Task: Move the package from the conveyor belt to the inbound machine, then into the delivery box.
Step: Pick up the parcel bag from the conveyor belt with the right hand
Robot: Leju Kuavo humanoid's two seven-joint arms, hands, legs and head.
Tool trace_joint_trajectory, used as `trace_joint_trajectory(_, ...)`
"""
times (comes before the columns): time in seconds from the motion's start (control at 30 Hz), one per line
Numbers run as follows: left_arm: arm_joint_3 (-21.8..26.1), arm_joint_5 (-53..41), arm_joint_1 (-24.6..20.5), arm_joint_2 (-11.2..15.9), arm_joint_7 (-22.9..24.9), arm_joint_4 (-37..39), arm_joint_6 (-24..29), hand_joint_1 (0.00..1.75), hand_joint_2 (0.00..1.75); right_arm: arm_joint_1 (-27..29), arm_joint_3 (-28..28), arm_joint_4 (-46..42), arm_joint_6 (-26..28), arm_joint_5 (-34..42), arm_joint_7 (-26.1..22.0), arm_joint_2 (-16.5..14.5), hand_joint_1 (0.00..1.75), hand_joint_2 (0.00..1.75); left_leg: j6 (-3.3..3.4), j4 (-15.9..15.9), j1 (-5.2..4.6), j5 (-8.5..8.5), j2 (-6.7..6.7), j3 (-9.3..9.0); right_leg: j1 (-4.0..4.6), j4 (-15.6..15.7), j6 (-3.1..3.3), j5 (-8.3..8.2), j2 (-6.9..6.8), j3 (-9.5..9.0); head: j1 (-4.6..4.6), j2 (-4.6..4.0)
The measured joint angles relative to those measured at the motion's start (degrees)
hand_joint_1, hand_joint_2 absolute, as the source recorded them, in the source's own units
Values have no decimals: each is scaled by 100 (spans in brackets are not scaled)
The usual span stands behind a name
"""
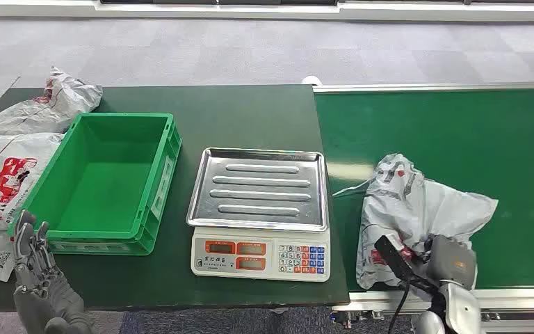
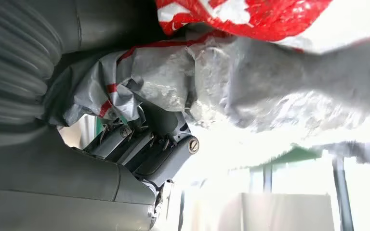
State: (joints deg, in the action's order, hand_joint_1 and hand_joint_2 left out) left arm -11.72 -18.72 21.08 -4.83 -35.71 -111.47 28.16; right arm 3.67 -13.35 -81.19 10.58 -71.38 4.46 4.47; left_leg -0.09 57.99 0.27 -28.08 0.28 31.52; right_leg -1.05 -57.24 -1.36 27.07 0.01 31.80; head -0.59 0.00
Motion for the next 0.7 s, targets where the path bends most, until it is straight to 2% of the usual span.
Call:
trace_joint_trajectory(0.2,0,-16,21,-10,-72,-1,-36,0,0,-178,9,-532,43,-52,-75,466,175,175,4,1,-3,-1,2,56,-2,-1,-5,-3,0,3,1,0)
trace_joint_trajectory(0.27,0,-3,48,-26,-112,-3,-36,0,0,-631,131,-554,-104,70,-164,815,175,175,7,0,-9,3,19,67,-9,-5,-10,-13,14,20,1,0)
trace_joint_trajectory(0.33,0,11,73,-49,-142,-20,-36,0,0,-1330,375,-435,-371,295,-297,1213,175,175,16,1,-13,15,41,77,-14,-8,-15,-30,33,38,1,0)
trace_joint_trajectory(0.4,0,10,94,-80,-163,-62,-36,0,0,-2135,736,-136,-550,475,-488,1485,175,175,19,2,-13,28,49,81,-14,-9,-17,-44,39,45,1,0)
trace_joint_trajectory(0.53,1,-1,110,-137,-182,-142,-37,0,0,-3428,1655,663,-511,653,-551,1586,175,175,18,4,-10,60,25,48,-9,-9,-15,-60,19,55,-1,0)
trace_joint_trajectory(0.7,2,-1,158,-175,-200,-184,-43,0,0,-3963,2366,1095,-403,830,-423,1665,175,175,18,4,-9,80,-47,73,-7,-10,-15,-61,-48,61,0,0)
